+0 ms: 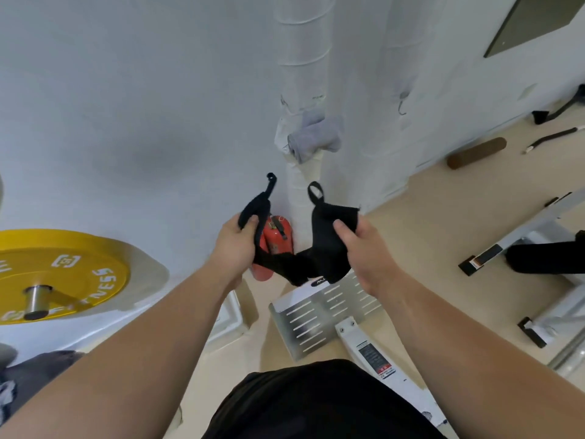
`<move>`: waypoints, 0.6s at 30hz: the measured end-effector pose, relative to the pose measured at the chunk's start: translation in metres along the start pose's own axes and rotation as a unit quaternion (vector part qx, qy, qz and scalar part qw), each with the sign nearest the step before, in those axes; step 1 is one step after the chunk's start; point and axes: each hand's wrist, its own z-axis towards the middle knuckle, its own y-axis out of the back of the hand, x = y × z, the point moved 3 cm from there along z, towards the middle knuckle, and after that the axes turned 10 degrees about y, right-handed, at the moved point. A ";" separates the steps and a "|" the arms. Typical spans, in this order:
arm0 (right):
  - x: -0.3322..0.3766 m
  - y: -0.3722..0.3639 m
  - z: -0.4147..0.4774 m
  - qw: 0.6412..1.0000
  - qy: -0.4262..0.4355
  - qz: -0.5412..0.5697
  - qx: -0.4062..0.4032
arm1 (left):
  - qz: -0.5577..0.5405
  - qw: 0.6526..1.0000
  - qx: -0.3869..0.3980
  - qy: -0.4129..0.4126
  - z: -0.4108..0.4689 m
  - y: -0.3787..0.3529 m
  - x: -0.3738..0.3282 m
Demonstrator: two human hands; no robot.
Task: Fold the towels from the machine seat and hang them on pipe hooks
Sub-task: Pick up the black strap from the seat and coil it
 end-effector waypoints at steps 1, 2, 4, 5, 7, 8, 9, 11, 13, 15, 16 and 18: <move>0.002 -0.006 -0.001 1.000 0.006 -0.012 0.023 | -0.014 1.000 0.022 0.011 -0.003 -0.008 -0.002; 0.004 -0.011 -0.003 0.999 0.014 -0.024 0.045 | -0.016 0.999 0.035 0.013 -0.005 -0.014 -0.003; 0.004 -0.016 -0.006 0.997 0.021 -0.033 0.073 | 0.029 1.000 0.012 0.000 -0.002 -0.021 -0.006; 0.004 -0.017 -0.008 0.996 0.019 -0.028 0.081 | 0.051 0.999 -0.014 -0.004 0.003 -0.020 -0.006; 0.003 -0.017 -0.010 0.996 0.011 -0.005 0.089 | 0.050 0.997 -0.059 0.014 0.014 -0.015 -0.001; 0.000 -0.015 -0.010 0.996 0.008 0.002 0.084 | 0.043 0.996 -0.080 0.027 0.018 -0.011 0.001; -0.001 -0.011 -0.010 0.997 0.006 0.011 0.072 | 0.032 0.993 -0.105 0.039 0.023 -0.006 0.003; -0.007 0.003 -0.007 1.000 0.002 0.017 0.015 | -0.029 0.983 -0.166 0.070 0.033 0.011 0.008; -0.018 0.029 -0.003 0.997 -0.007 -0.042 -0.068 | -0.121 0.963 -0.221 0.097 0.044 0.036 0.012; -0.031 0.059 -0.003 0.977 -0.022 -0.186 -0.103 | -0.113 0.959 -0.243 0.094 0.055 0.061 0.019; -0.037 0.070 -0.005 0.966 -0.037 -0.237 -0.097 | -0.073 0.966 -0.236 0.079 0.057 0.067 0.021; -0.044 0.073 -0.010 0.960 -0.063 -0.268 -0.060 | 0.006 0.985 -0.169 0.033 0.054 0.062 0.021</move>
